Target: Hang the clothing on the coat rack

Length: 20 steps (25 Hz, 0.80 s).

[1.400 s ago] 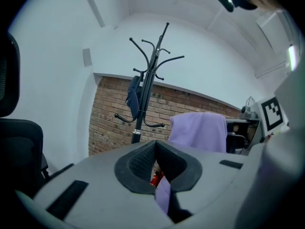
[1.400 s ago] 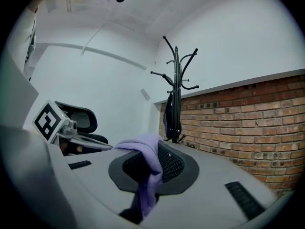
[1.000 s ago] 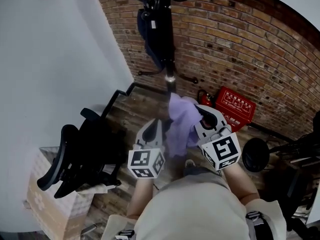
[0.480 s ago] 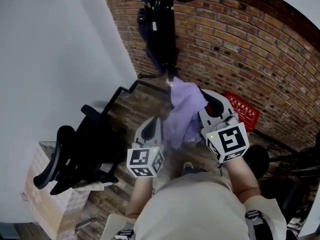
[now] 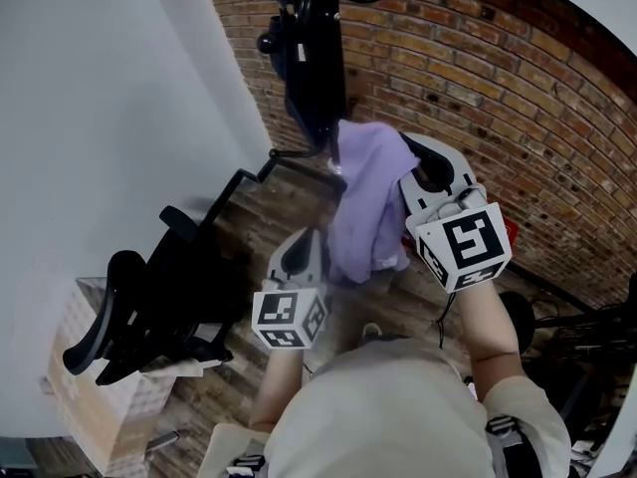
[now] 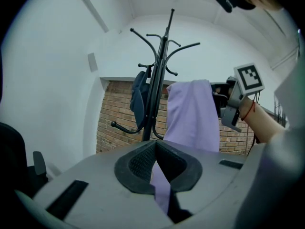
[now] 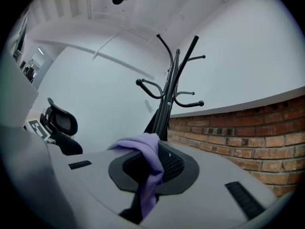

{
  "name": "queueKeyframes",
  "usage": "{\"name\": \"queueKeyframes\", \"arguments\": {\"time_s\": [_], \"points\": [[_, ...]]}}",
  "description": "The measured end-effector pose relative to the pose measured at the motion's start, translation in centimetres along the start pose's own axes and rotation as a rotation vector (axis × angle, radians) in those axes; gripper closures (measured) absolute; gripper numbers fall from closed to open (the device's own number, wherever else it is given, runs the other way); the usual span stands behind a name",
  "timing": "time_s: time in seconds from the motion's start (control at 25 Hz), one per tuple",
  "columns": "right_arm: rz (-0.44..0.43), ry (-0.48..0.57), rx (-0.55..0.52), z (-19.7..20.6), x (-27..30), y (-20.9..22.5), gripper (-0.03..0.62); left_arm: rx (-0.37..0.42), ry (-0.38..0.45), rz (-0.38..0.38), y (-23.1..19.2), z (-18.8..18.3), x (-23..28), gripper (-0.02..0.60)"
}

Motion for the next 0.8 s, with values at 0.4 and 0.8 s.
{"name": "queueKeyframes", "arguments": {"time_s": [0.4, 0.8], "points": [[0.038, 0.005, -0.076, -1.8, 2.5, 5.3, 0.576, -0.004, -0.002, -0.02, 0.5, 0.1, 1.3, 0.578], [0.005, -0.074, -0.083, 1.2, 5.7, 7.7, 0.576, -0.012, -0.004, -0.046, 0.9, 0.1, 2.4, 0.578]]}}
Point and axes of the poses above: the fingertips, and each gripper's own axes: x forward along the fingers, y to its right, z out of its underside, the point moved 9 cm from there along -x, backward along the fingers, and after that the axes turned 12 degrees about -z, right-handed, at the moved point
